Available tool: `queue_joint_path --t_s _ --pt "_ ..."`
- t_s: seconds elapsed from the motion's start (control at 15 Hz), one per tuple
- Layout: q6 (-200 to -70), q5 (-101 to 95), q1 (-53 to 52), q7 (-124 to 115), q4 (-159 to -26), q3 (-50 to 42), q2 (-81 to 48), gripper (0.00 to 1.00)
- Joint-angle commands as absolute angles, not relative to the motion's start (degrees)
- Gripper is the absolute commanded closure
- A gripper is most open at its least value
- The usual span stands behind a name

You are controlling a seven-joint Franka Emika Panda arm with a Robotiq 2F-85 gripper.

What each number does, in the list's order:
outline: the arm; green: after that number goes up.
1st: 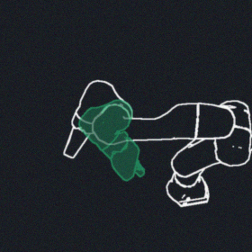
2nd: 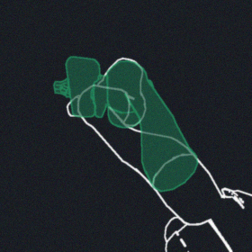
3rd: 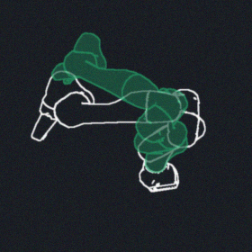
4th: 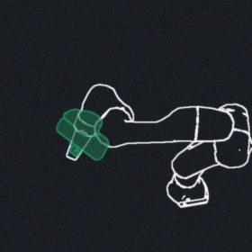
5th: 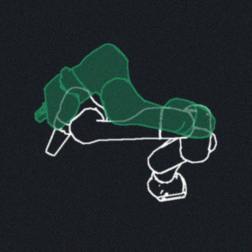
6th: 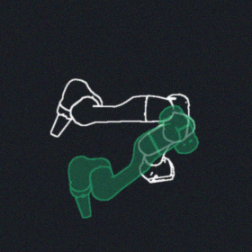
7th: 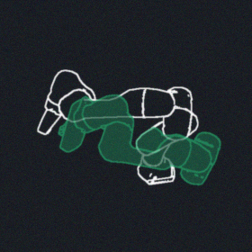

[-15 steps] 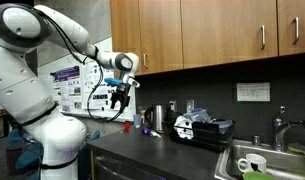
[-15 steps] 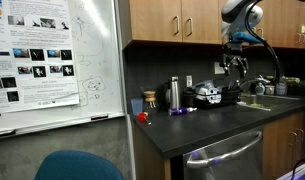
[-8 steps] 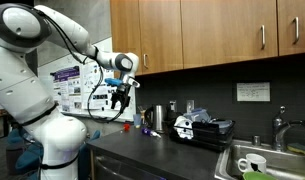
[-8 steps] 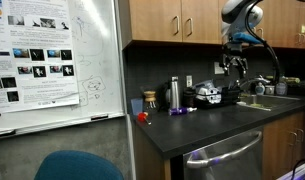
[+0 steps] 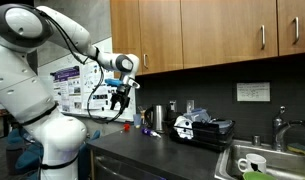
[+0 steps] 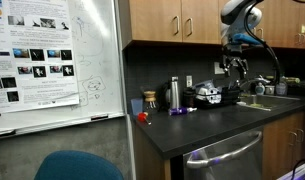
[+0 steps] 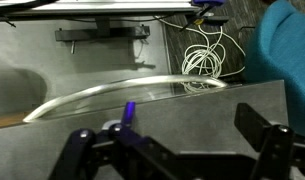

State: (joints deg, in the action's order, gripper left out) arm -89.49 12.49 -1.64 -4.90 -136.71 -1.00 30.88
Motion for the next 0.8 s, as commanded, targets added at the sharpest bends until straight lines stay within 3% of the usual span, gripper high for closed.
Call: queue_joint_path --t_s 0.0,0.73 --pt "-88.46 13.87 -1.06 -5.91 -134.25 0.11 28.59 0.0" --pt "-89.66 16.03 -1.18 -10.86 -127.78 2.76 21.66 0.0"
